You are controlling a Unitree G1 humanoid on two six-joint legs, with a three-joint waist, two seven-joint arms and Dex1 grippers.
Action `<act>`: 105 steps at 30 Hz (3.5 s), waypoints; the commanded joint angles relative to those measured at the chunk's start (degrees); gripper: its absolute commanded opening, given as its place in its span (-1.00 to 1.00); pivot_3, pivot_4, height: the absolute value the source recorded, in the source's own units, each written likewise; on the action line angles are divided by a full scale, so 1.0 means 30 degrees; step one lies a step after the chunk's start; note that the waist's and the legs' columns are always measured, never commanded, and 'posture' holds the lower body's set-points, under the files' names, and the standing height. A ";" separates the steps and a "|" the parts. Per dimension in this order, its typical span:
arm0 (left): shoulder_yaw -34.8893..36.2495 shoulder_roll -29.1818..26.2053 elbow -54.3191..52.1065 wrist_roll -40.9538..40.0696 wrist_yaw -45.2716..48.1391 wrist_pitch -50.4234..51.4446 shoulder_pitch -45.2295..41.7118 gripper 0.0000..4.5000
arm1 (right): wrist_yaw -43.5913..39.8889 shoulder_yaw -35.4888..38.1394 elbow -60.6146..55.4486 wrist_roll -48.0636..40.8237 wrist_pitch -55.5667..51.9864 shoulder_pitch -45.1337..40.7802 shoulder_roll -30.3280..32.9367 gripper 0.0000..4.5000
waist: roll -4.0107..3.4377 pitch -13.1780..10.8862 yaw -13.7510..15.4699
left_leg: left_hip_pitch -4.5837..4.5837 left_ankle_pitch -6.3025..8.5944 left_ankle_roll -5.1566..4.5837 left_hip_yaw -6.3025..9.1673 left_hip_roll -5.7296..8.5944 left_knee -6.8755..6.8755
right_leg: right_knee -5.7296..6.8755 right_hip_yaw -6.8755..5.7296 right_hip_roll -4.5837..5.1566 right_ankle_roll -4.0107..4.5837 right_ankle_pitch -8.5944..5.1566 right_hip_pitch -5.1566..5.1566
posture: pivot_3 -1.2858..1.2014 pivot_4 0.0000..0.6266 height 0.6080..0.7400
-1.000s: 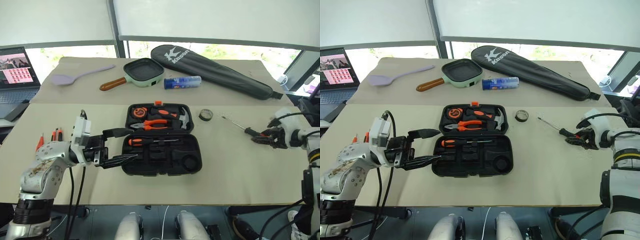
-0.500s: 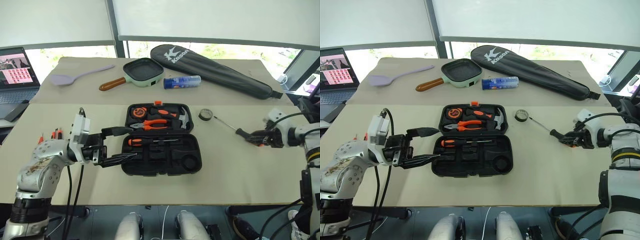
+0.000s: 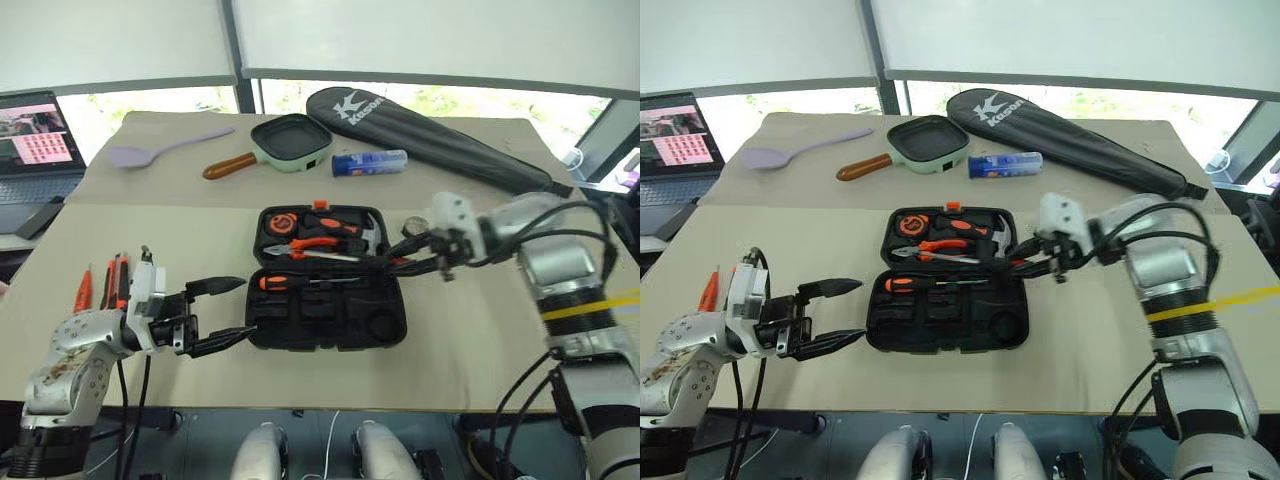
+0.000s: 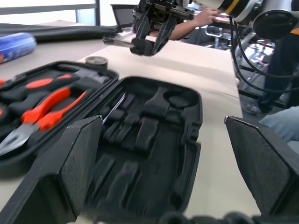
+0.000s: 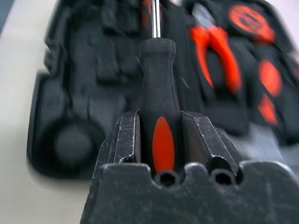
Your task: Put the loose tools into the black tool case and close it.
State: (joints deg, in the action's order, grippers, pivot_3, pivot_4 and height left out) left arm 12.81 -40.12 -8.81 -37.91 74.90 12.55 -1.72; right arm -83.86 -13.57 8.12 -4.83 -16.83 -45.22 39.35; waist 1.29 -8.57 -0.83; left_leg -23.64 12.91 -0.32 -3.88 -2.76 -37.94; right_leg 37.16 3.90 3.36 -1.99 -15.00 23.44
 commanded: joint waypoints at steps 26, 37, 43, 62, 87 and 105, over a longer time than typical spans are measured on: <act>0.1005 -0.0108 -0.0356 0.0222 -0.0835 -0.1081 0.1257 1.00 | 0.1877 -0.3836 -0.0241 0.3347 -0.1342 -0.1082 -0.1148 -0.03 | 0.0023 -0.0006 0.0007 | -0.0053 -0.0001 0.0000 -0.0087 0.0000 -0.0028 | 0.0015 -0.0024 -0.0032 0.0008 0.0002 0.0058 | 0.03 -0.52 1.00; 0.0869 0.0027 -0.0737 0.0194 -0.1326 -0.0928 0.1635 1.00 | 0.0347 -0.0680 0.0581 -0.1183 0.1141 -0.0444 -0.1876 -0.36 | 0.0038 -0.0010 -0.0007 | -0.0047 -0.0001 0.0000 -0.0082 -0.0011 -0.0027 | 0.0012 -0.0027 -0.0038 0.0012 0.0005 0.0052 | 0.03 -0.52 1.00; 0.0849 -0.0008 -0.0899 0.0178 -0.1535 -0.0866 0.1770 1.00 | 0.1888 -0.1446 0.2172 -0.0202 0.2700 0.0245 -0.3464 -0.97 | 0.0040 -0.0010 -0.0017 | -0.0052 -0.0001 0.0000 -0.0084 -0.0013 -0.0027 | 0.0015 -0.0026 -0.0041 0.0014 0.0006 0.0056 | 0.03 -0.52 1.00; 0.1165 -0.0127 -0.1862 0.0123 -0.2415 -0.0659 0.2761 1.00 | 0.2659 -0.3130 0.6589 0.1771 0.3264 -0.0631 -0.5151 -0.97 | 0.0094 0.0021 -0.0169 | 0.0163 -0.0007 0.0011 -0.0090 -0.0049 -0.0026 | 0.0030 -0.0027 -0.0065 0.0052 0.0026 -0.0111 | 0.03 -0.52 1.00; 1.1836 0.5552 -0.3488 -0.1209 -1.2671 0.1005 1.3418 1.00 | 0.0039 0.8475 -0.1167 -0.8742 0.8974 1.2823 -0.2308 0.99 | 0.0289 -0.0004 -0.0020 | 0.0131 0.0025 0.0005 -0.0019 -0.0027 0.0014 | -0.0048 -0.0020 -0.0011 0.0023 -0.0017 -0.0116 | 0.03 -0.52 1.00; 0.9958 -0.4077 0.4009 -0.3507 -2.0259 1.4539 0.1297 1.00 | 0.6762 0.5616 -0.9244 -1.0854 0.2297 0.8746 -0.2580 0.99 | 0.0377 -0.0008 -0.0119 | 0.0142 0.0005 0.0040 0.0036 -0.0038 0.0017 | 0.0017 -0.0034 -0.0043 0.0068 -0.0019 -0.0069 | 0.03 -0.52 1.00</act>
State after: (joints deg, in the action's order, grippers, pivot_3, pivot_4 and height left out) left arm 43.54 -50.48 -0.03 -49.48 13.46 53.30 3.74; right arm -65.81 2.91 -17.12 -37.01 -7.27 -17.48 30.51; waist 2.42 -8.60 -1.19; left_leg -23.22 12.94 -0.18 -3.77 -2.86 -37.87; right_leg 37.23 3.79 3.24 -1.79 -15.06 23.24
